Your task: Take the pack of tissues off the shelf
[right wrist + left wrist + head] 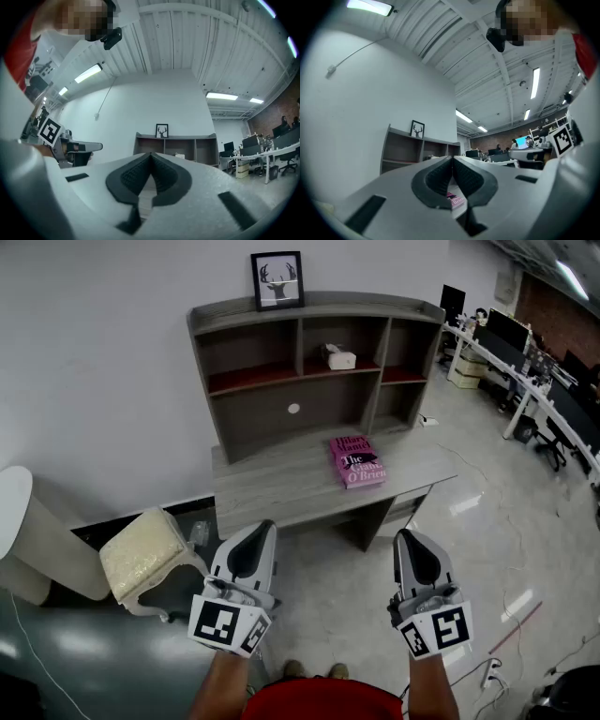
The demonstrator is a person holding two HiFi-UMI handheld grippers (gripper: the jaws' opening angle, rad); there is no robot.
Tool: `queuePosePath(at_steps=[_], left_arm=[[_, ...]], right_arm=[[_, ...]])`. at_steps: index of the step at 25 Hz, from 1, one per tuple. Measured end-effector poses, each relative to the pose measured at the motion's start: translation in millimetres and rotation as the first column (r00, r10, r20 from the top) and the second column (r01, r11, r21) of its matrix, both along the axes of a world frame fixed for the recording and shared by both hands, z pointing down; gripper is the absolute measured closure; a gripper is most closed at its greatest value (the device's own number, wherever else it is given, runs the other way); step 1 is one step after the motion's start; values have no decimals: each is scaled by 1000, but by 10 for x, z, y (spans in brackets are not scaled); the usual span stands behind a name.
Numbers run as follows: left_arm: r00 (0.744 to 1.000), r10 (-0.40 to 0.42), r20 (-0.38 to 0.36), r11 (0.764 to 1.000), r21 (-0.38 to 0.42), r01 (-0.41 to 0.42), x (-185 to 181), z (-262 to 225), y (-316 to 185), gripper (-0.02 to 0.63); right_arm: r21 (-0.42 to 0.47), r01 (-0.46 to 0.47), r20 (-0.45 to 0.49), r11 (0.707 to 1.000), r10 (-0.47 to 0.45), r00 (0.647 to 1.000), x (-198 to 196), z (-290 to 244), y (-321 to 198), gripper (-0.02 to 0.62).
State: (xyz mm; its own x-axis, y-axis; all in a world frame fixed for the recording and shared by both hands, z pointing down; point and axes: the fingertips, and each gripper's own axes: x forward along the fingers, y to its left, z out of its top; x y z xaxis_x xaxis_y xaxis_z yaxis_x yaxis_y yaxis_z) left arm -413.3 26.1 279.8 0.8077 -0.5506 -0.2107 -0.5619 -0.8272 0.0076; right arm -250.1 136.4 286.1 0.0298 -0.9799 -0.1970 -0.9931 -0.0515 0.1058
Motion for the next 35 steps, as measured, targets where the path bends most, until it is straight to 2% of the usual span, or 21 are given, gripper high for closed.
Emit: queuePosePath(at_steps=[6, 10, 14, 19, 23, 27, 31, 35], left_arm=[[1000, 14, 0, 1000, 5, -14, -41, 18, -80, 594], [999, 38, -26, 999, 12, -38, -5, -18, -141, 594], [997, 62, -41, 998, 8, -62, 141, 2, -213, 594], [998, 59, -27, 998, 10, -59, 449, 49, -329, 594], [1000, 24, -3, 999, 30, -24, 907, 61, -441, 594], [999, -48, 10, 998, 39, 47, 1532, 43, -609, 594], [991, -133, 27, 990, 44, 132, 2188, -13, -816, 592], [978, -209, 29, 977, 40, 208, 2770, -92, -1001, 592]], right_arm=[[0, -15, 9, 1000, 15, 1000, -65, 17, -58, 591], [-24, -37, -3, 999, 37, 999, -94, 52, -54, 591], [-52, -50, -6, 997, 50, 999, -16, 146, -92, 591], [-31, -46, -9, 998, 46, 999, 273, 166, -239, 591], [2, -20, -22, 1000, 20, 1000, 759, 140, -386, 591], [31, 26, -29, 999, -25, 999, 1440, 112, -540, 591], [55, 92, -18, 994, -91, 996, 2175, 71, -720, 591], [57, 165, -26, 985, -163, 986, 2740, 25, -821, 591]])
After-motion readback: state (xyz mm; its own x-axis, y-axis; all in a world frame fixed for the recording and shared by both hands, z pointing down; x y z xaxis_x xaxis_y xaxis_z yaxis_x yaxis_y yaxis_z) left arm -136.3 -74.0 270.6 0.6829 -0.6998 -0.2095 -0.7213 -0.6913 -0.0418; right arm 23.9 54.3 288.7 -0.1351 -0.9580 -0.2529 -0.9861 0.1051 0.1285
